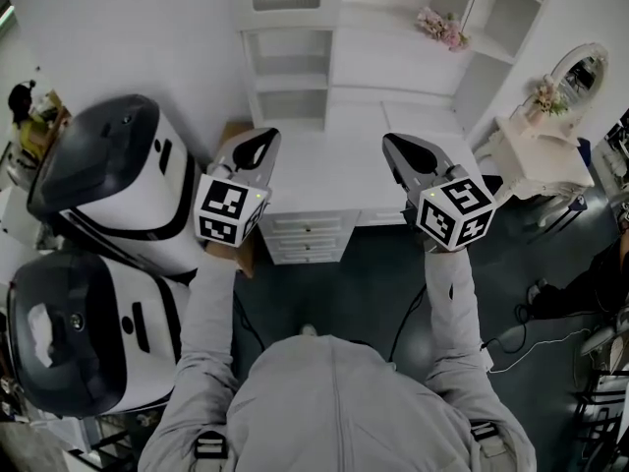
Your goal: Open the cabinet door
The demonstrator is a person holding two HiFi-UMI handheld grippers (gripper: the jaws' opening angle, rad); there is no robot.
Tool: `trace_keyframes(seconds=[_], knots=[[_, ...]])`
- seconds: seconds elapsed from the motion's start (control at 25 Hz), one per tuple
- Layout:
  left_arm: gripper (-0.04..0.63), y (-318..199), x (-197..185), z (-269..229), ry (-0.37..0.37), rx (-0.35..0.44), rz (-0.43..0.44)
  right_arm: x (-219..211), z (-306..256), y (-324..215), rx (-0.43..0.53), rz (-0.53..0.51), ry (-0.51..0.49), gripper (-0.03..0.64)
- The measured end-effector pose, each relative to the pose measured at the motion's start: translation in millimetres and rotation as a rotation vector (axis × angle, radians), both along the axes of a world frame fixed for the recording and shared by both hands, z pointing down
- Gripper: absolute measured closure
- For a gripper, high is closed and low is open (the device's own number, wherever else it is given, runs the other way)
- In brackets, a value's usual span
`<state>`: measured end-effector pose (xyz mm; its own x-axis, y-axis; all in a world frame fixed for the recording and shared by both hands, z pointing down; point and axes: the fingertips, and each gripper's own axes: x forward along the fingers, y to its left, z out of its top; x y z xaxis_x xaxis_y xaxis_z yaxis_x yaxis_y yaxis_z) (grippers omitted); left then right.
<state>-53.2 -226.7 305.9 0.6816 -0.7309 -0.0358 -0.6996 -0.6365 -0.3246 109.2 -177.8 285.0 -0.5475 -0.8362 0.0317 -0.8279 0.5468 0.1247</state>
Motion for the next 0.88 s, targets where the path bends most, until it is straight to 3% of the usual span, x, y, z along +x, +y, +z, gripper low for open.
trace_keyframes(seconds=[0.36,0.88], knots=[[0.578,-43.3,6.9,17.3,-0.005,-0.034,0.006,9.2,2.3,-52.7,-0.010,0.002,-0.012,0.615],[0.578,-152.2,19.5,-4.8,0.000,-0.010,-0.132,30.1,-23.7,-199.0,-0.001,-0.147,-0.064,0.594]])
